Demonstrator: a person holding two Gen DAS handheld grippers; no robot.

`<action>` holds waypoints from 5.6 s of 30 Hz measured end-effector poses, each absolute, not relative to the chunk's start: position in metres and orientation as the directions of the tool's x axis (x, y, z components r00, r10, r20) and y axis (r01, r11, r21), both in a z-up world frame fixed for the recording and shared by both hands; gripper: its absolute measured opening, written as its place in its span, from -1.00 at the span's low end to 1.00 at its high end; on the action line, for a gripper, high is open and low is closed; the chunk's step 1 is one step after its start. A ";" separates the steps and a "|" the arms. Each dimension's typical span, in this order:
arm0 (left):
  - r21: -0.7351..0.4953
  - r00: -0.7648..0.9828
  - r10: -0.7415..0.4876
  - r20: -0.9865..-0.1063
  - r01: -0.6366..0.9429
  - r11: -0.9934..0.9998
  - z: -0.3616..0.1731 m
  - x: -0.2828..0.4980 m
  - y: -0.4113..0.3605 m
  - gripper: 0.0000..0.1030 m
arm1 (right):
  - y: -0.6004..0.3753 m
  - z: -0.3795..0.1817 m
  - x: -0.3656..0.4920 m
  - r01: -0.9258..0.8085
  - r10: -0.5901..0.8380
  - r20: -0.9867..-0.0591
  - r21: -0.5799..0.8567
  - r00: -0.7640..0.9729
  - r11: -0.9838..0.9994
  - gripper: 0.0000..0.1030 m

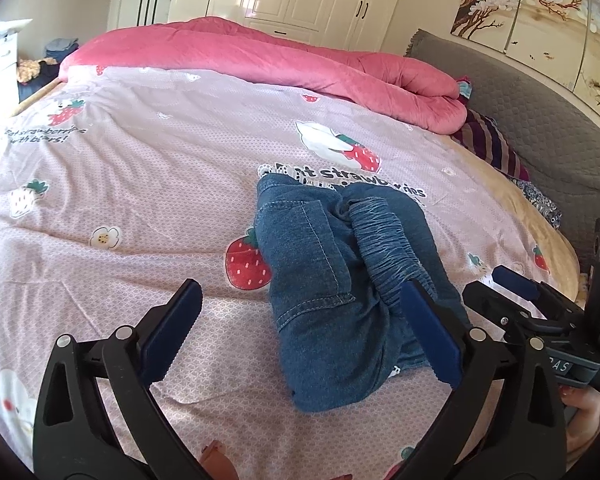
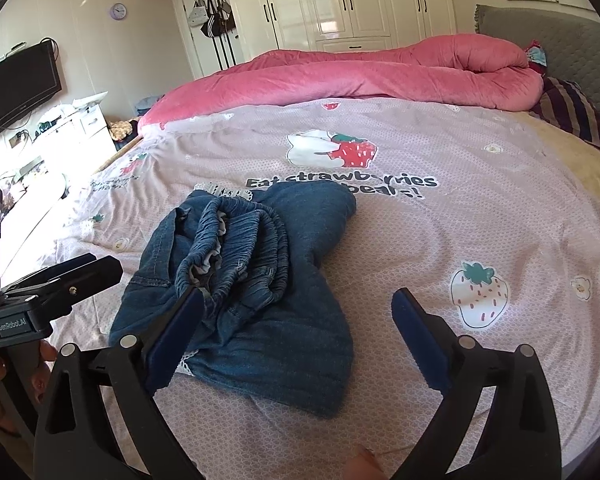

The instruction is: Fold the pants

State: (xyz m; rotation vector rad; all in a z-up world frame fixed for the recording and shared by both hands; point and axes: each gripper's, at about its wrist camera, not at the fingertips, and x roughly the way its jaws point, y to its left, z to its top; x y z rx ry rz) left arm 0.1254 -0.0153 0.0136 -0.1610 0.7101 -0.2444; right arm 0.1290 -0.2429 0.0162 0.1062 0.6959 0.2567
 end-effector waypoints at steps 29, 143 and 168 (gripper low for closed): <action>-0.176 0.761 -0.210 -0.614 0.128 0.976 0.033 0.042 -0.002 0.81 | -0.248 0.045 0.051 -0.227 0.260 -0.599 0.131 0.758 0.965 0.91; -0.094 0.775 -0.122 -0.621 0.081 0.992 -0.007 -0.024 -0.028 0.81 | -0.251 0.001 -0.008 -0.222 0.243 -0.635 0.114 0.734 0.968 0.91; 0.010 0.732 0.143 -0.666 -0.183 0.983 0.004 0.108 0.115 0.82 | -0.417 -0.007 0.120 0.191 -0.131 -0.658 0.019 0.742 0.981 0.91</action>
